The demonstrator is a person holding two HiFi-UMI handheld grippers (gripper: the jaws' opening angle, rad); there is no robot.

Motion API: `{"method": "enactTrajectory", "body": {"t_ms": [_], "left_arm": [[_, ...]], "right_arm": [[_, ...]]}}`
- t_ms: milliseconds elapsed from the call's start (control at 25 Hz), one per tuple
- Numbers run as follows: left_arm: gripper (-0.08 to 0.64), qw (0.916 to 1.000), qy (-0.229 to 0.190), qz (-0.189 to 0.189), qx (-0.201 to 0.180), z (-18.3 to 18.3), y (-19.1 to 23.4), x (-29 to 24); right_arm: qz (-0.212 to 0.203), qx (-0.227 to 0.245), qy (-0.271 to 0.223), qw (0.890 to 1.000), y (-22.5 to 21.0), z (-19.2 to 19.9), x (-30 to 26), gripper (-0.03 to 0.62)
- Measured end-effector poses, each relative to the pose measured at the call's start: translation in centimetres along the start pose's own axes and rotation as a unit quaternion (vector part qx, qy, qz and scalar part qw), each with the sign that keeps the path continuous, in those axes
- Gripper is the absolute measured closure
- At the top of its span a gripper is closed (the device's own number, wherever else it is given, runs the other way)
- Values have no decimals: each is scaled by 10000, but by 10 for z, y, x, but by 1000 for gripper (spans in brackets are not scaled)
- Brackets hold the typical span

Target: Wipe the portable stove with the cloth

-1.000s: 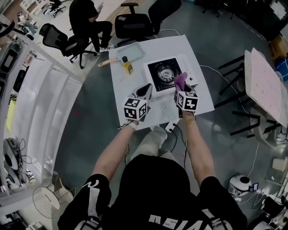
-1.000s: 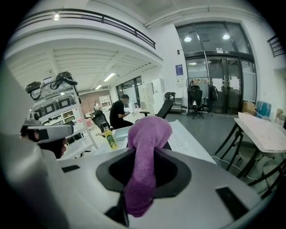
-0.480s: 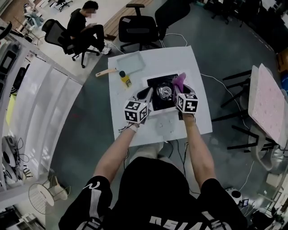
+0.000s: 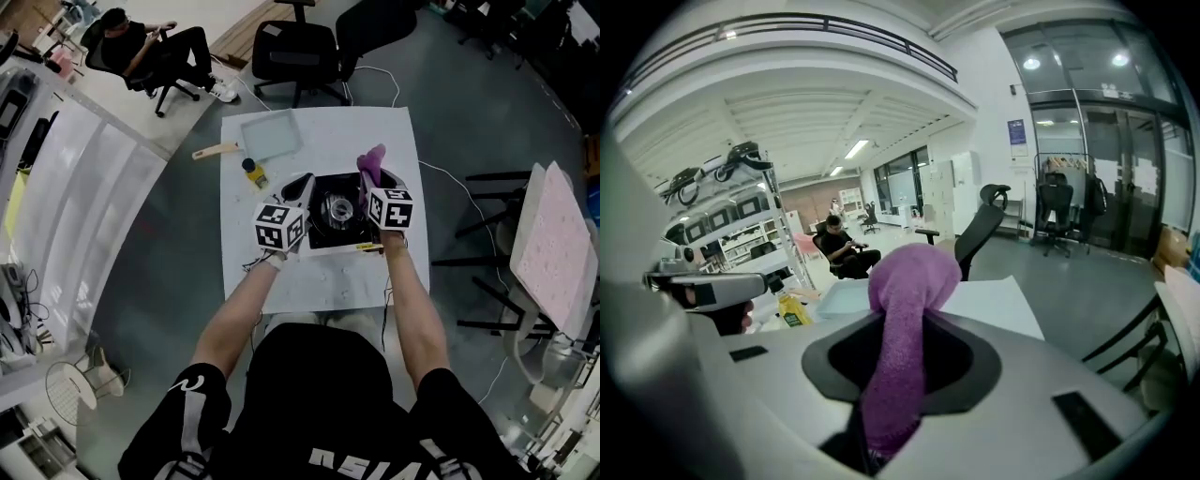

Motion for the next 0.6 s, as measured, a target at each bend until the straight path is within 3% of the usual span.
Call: {"method": "enactTrajectory", "body": {"t_ms": [320,600], "left_arm": [[555,9983,-139,-512,230,-2,14,2],[555,9911,-311,-1234,401,7,45,8]], "right_arm": [[-689,409,-18,9968,8,-33,-45,489],[-1626,903,-113,9825,48,-57,-109,489]]}}
Point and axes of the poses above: the fingertips, and each gripper's own axes: x backward along the fingers, y to its left, z out of its underside, the point moved 7 cm from there along x, backward along the fingers, and after that the axes turned 9 degrees about x, right-handed, at the moved point
